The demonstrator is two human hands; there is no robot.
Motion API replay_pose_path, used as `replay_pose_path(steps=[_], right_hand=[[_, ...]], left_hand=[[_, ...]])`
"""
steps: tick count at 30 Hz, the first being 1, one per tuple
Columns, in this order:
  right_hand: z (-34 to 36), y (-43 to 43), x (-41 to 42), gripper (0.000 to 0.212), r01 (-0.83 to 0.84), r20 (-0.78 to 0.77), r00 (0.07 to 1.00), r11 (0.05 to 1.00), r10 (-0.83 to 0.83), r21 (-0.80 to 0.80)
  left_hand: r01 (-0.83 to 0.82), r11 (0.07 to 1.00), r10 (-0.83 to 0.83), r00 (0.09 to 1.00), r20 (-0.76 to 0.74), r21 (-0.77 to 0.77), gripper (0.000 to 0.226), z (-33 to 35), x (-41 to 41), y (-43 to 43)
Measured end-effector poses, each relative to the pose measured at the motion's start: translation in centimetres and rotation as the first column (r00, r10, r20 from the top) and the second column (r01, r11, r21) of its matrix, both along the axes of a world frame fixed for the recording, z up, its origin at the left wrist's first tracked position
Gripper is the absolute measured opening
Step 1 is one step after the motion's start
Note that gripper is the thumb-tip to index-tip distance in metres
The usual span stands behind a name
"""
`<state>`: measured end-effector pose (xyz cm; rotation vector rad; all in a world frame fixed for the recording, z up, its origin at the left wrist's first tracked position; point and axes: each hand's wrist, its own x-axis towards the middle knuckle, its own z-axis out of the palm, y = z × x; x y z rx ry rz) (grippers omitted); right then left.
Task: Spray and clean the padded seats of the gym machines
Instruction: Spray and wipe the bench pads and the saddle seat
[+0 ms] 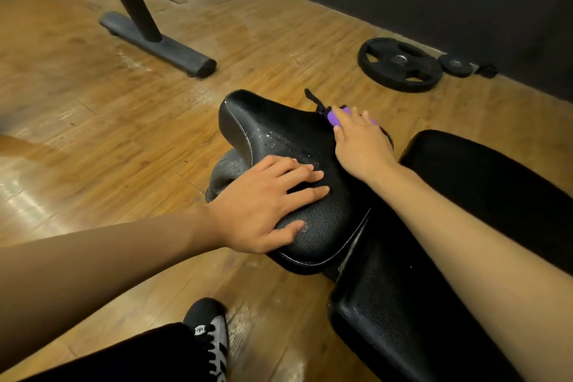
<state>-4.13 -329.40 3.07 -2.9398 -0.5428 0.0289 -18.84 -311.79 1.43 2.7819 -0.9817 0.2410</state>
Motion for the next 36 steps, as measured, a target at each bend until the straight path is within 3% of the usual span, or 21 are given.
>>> replay_pose_path(steps=[8, 13, 17, 24, 27, 29, 33, 36], right_hand=[[-0.2, -2.6, -8.3, 0.055, 0.016, -0.033, 0.999, 1.000, -0.015, 0.022], [-0.6, -2.9, -2.6, 0.054, 0.134, -0.065, 0.990, 0.987, -0.129, 0.091], [-0.1, -3.1, 3.1, 0.047, 0.172, -0.182, 0.973, 0.972, -0.142, 0.159], [0.1, -3.7, 9.5, 0.035, -0.167, -0.253, 0.943, 0.964, 0.217, 0.206], [0.4, -1.2, 10.3, 0.025, -0.393, -0.213, 0.879, 0.902, 0.426, 0.180], [0.3, -0.6, 10.7, 0.030, -0.499, -0.190, 0.828, 0.848, 0.527, 0.178], [0.3, -4.0, 11.0, 0.044, -0.540, -0.158, 0.814, 0.828, 0.559, 0.151], [1.1, -8.1, 11.1, 0.044, -0.509, -0.278, 0.808, 0.853, 0.520, 0.117]], left_hand=[[-0.039, 0.998, 0.042, 0.997, -0.067, 0.057, 0.058, 1.0, -0.5, -0.4], [-0.047, 0.998, 0.052, 0.994, -0.096, 0.052, 0.057, 2.9, 0.5, -1.3], [-0.019, 0.994, 0.026, 0.998, -0.057, 0.110, 0.063, 3.1, 2.4, -2.1], [-0.188, 0.976, 0.197, 0.977, -0.081, 0.105, 0.076, 2.1, 2.2, -2.2], [-0.232, 0.960, 0.249, 0.964, -0.091, 0.158, 0.079, 2.0, 2.2, -2.5], [-0.237, 0.957, 0.254, 0.963, -0.093, 0.165, 0.080, 2.1, 2.3, -2.5], [-0.229, 0.962, 0.242, 0.967, -0.076, 0.149, 0.082, 1.7, 2.5, -2.4], [-0.243, 0.961, 0.251, 0.967, -0.051, 0.128, 0.085, 1.5, 2.7, -2.4]])
